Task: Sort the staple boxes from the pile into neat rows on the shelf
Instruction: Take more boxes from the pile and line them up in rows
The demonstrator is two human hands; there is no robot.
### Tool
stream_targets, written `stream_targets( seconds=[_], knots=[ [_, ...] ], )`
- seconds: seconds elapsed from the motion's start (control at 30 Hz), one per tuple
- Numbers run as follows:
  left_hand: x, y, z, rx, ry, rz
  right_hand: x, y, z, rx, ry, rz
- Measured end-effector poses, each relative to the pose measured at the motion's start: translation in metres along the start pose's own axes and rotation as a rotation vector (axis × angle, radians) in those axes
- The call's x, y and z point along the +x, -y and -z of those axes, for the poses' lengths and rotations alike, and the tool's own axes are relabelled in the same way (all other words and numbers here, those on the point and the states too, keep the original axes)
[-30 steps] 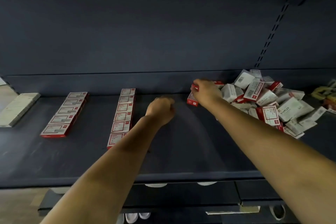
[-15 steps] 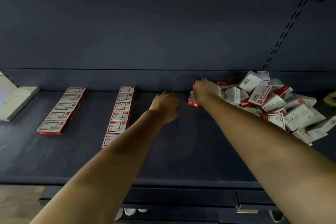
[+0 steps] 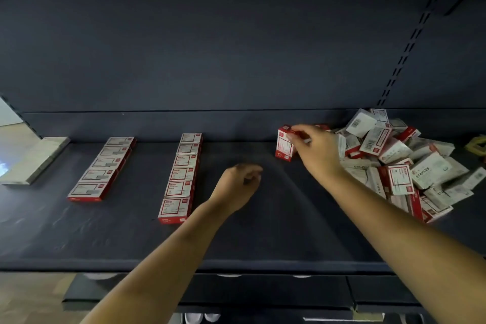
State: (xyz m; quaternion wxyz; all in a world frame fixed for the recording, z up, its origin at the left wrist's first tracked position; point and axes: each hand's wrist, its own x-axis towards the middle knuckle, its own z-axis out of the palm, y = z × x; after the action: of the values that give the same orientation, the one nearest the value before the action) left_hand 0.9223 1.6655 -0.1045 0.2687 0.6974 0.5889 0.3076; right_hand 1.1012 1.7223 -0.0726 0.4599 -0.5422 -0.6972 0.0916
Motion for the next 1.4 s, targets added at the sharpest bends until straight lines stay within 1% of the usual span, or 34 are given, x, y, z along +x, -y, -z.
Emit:
stream_targets(
  seconds=[0.07,0.13,0.23,0.3,0.43,0.6,0.67,0.8,0.9,0.97,1.0,1.03,1.07,1.1,1.13,1.17,1.23,1.33,1.4],
  knots=[
    [-0.005,0.000,-0.005,-0.236,-0.058,0.093,-0.016,0.010,0.003,0.288,0.033,-0.248],
    [-0.010,-0.007,-0.006,-0.487,-0.092,0.195,-0.029,0.020,0.003,0.580,0.028,-0.448],
    [-0.017,-0.015,-0.006,-0.719,-0.080,0.289,-0.047,0.031,0.003,0.859,0.040,-0.691],
    [-0.021,-0.015,-0.006,-0.822,-0.068,0.314,-0.058,0.036,0.004,0.968,0.046,-0.768],
    [-0.030,-0.013,-0.008,-0.935,-0.010,0.318,-0.076,0.041,0.004,1.116,0.001,-0.802],
    [-0.035,-0.011,-0.007,-0.959,-0.028,0.320,-0.089,0.044,0.001,1.134,0.006,-0.823],
    [-0.039,-0.010,-0.004,-0.927,-0.023,0.312,-0.093,0.047,0.000,1.065,0.030,-0.797],
    [-0.047,-0.005,0.006,-0.882,-0.026,0.305,-0.099,0.052,-0.004,0.855,0.120,-0.676],
    [-0.054,0.000,0.015,-0.857,-0.043,0.285,-0.100,0.058,-0.006,0.817,0.199,-0.644],
    [-0.059,0.004,0.021,-0.814,-0.066,0.241,-0.101,0.063,-0.007,0.840,0.243,-0.643],
    [-0.062,0.007,0.023,-0.738,-0.092,0.204,-0.101,0.066,-0.007,0.847,0.267,-0.634],
    [-0.065,0.012,0.025,-0.568,-0.135,0.152,-0.103,0.070,-0.008,0.844,0.294,-0.625],
    [-0.069,0.017,0.029,-0.321,-0.199,0.075,-0.105,0.073,-0.009,0.836,0.319,-0.621],
    [-0.075,0.021,0.032,-0.068,-0.281,-0.038,-0.108,0.077,-0.010,0.832,0.337,-0.627],
    [-0.080,0.024,0.036,0.116,-0.339,-0.183,-0.112,0.081,-0.012,0.837,0.352,-0.637],
    [-0.086,0.026,0.040,0.232,-0.338,-0.309,-0.117,0.086,-0.015,0.847,0.371,-0.648],
    [-0.095,0.030,0.047,0.376,-0.269,-0.469,-0.126,0.096,-0.021,0.863,0.422,-0.651],
    [-0.105,0.041,0.055,0.512,-0.163,-0.539,-0.137,0.110,-0.031,0.896,0.497,-0.663],
    [-0.111,0.049,0.062,0.501,-0.123,-0.519,-0.141,0.117,-0.036,0.923,0.536,-0.679]
  ],
)
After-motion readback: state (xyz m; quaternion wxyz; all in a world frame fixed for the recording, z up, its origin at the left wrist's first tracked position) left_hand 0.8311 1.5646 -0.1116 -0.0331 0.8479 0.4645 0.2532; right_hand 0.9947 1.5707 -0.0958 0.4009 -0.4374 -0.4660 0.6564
